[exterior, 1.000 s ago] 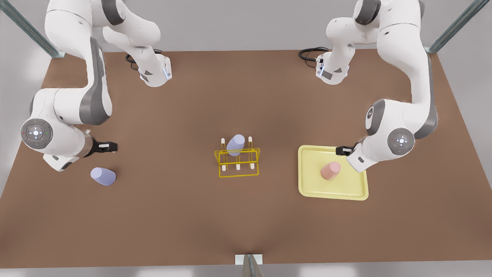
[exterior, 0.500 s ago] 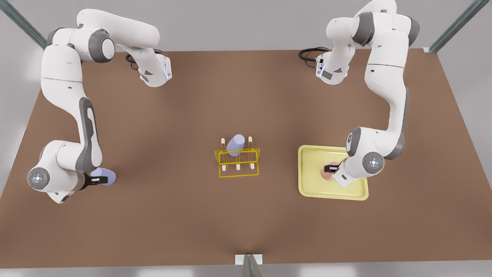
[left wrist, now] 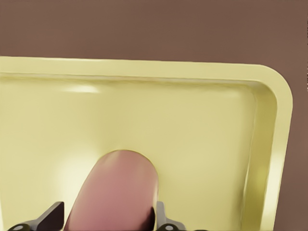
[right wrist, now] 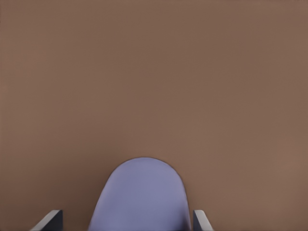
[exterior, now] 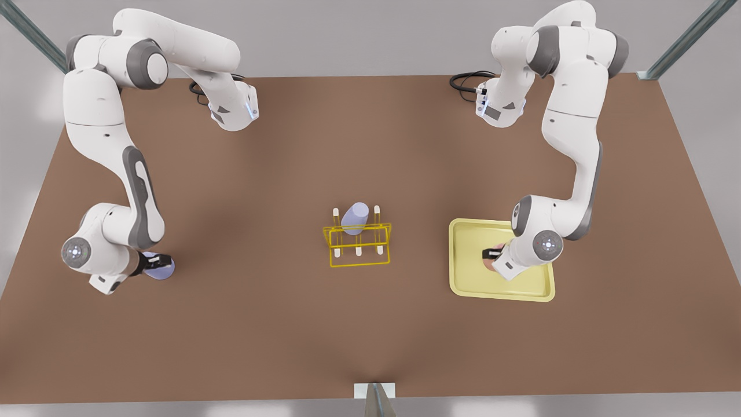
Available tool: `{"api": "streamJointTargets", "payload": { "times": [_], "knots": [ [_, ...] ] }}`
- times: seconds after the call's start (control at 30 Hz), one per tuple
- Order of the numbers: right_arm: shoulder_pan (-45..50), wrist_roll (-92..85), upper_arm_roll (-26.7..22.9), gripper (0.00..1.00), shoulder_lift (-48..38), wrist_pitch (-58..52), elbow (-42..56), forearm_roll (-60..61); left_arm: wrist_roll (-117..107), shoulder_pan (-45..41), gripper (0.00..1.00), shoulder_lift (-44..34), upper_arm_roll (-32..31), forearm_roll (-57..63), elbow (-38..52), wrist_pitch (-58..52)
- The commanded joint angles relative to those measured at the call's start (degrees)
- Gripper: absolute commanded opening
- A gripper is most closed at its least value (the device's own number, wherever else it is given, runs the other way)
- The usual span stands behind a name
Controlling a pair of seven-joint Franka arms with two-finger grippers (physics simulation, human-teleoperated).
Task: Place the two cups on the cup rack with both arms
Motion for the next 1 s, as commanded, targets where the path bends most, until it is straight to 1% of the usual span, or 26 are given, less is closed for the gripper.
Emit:
{"api": "streamJointTargets", "payload": {
  "times": [0.0, 0.27, 0.37, 0.53, 0.57, 0.63, 0.77, 0.83, 0.87, 0.93, 0.97],
  "knots": [
    [-0.10, -8.75, -0.08, 1.00, -0.22, 4.66, -1.01, 0.35, -1.02, 0.00, 0.90, 0.01, 0.00, 0.14, 0.02, 2.74],
    [-1.51, -8.84, 0.00, 1.00, -1.98, 4.66, -3.47, 0.26, -1.19, 0.00, 0.89, 0.89, 0.00, 0.05, 0.11, 2.65],
    [-2.04, -9.02, 0.00, 1.00, -3.12, 4.66, -5.75, 0.26, -1.02, 0.00, 0.86, 0.54, 0.09, 0.05, 0.29, 2.48],
    [-1.69, -9.02, 0.27, 1.00, -3.56, 4.93, -6.98, 1.22, -2.33, -0.44, 0.86, 0.01, 0.00, -0.39, 0.90, 0.19],
    [-1.60, -9.02, 0.27, 1.00, -3.56, 5.63, -7.42, 1.22, -4.18, -0.35, 0.86, 0.45, -0.18, -0.30, 2.30, -1.64],
    [-1.60, -9.02, 0.27, 1.00, -3.21, 5.80, -7.60, 1.22, -4.80, -0.09, 0.86, 0.45, -0.27, -1.71, 6.69, -9.73],
    [-1.77, -9.02, 0.27, 1.00, -2.59, 6.16, -7.60, 1.14, -11.56, -0.53, 0.86, 0.63, -2.28, -4.26, 12.41, -13.96],
    [-1.69, -9.02, 0.27, 1.00, -2.77, 6.16, -7.51, 1.22, -17.53, -0.44, 0.86, 2.65, -4.92, -4.35, 18.65, -18.44],
    [-1.69, -9.02, 0.27, 1.00, -2.77, 6.16, -7.42, 1.22, -20.61, -0.88, 0.86, 3.70, -6.06, -4.26, 20.85, -18.79],
    [-1.69, -9.10, 0.27, 0.92, -2.86, 6.07, -7.07, 1.14, -25.70, -1.06, 0.86, 4.67, -8.17, -4.35, 23.48, -18.79],
    [-1.60, -9.10, 0.27, 0.89, -2.94, 6.07, -7.07, 1.14, -29.65, -1.75, 0.86, 5.20, -9.14, -6.80, 25.94, -18.88]
  ]
}}
